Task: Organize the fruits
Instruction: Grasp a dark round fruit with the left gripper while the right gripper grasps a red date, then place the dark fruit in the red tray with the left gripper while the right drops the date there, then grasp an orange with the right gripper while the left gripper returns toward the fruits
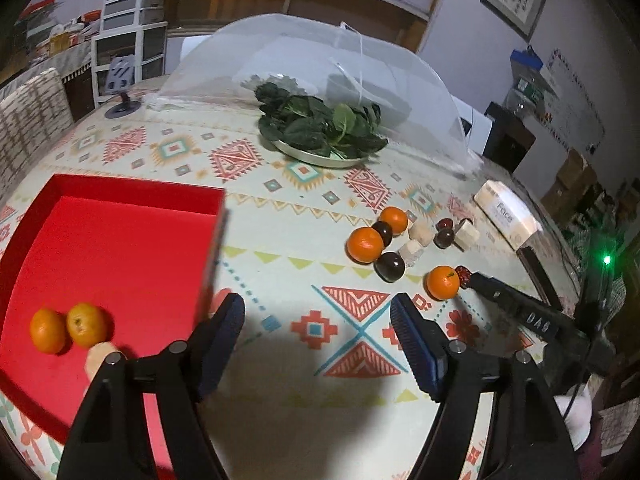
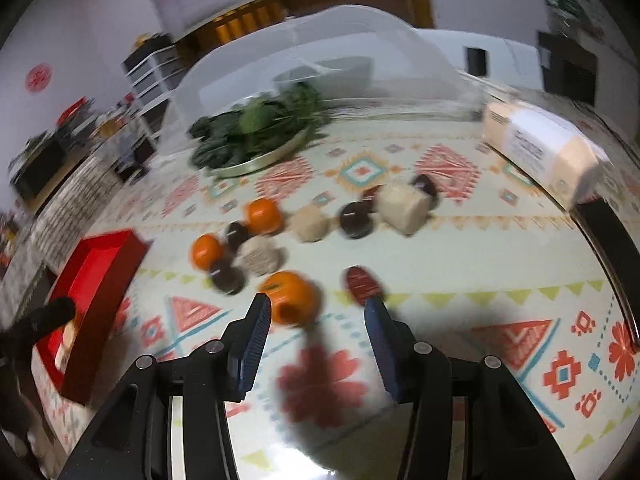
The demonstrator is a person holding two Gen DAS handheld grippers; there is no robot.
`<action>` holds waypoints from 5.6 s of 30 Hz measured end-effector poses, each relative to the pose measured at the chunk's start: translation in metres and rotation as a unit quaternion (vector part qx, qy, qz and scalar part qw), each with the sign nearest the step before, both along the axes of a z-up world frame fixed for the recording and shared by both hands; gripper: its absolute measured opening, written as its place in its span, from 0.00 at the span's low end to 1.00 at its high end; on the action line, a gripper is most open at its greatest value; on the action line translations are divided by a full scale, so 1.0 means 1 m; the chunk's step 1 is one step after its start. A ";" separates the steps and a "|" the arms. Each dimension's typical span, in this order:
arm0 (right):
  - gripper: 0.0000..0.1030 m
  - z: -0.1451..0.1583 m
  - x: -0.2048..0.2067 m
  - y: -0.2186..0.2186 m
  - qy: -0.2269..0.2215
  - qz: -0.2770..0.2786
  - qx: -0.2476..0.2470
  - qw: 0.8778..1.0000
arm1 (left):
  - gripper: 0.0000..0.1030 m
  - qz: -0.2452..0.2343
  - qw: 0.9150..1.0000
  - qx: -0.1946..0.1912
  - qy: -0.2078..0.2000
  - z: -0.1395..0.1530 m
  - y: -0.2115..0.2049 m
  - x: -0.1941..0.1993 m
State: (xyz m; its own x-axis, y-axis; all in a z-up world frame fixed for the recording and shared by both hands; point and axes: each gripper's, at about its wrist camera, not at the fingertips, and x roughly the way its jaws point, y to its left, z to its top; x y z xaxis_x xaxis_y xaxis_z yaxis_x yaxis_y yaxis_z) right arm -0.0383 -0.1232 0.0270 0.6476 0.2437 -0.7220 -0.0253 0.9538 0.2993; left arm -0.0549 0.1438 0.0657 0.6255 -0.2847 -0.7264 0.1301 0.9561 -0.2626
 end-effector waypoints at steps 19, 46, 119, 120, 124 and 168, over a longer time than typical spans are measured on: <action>0.33 -0.018 0.036 -0.011 0.019 0.035 -0.018 0.999 | 0.52 -0.104 0.993 0.049 0.020 -0.043 -0.094 0.069; 0.21 0.014 0.017 -0.002 -0.013 0.043 0.002 0.999 | 0.24 -0.040 0.999 0.018 -0.014 -0.016 -0.038 0.028; 0.58 0.029 -0.003 0.012 -0.014 -0.017 0.052 0.998 | 0.80 0.073 0.996 0.053 -0.018 0.010 0.097 -0.042; 0.58 0.027 -0.004 0.004 -0.012 -0.026 0.052 0.998 | 0.80 0.070 0.996 0.050 -0.019 0.010 0.093 -0.041; 0.58 0.020 -0.005 -0.019 -0.006 -0.044 0.054 0.998 | 0.80 0.048 0.998 0.043 -0.021 0.016 0.070 -0.039; 0.38 -0.018 0.030 0.031 0.018 0.084 0.006 0.996 | 0.81 -0.068 0.997 0.005 0.042 -0.052 -0.076 0.120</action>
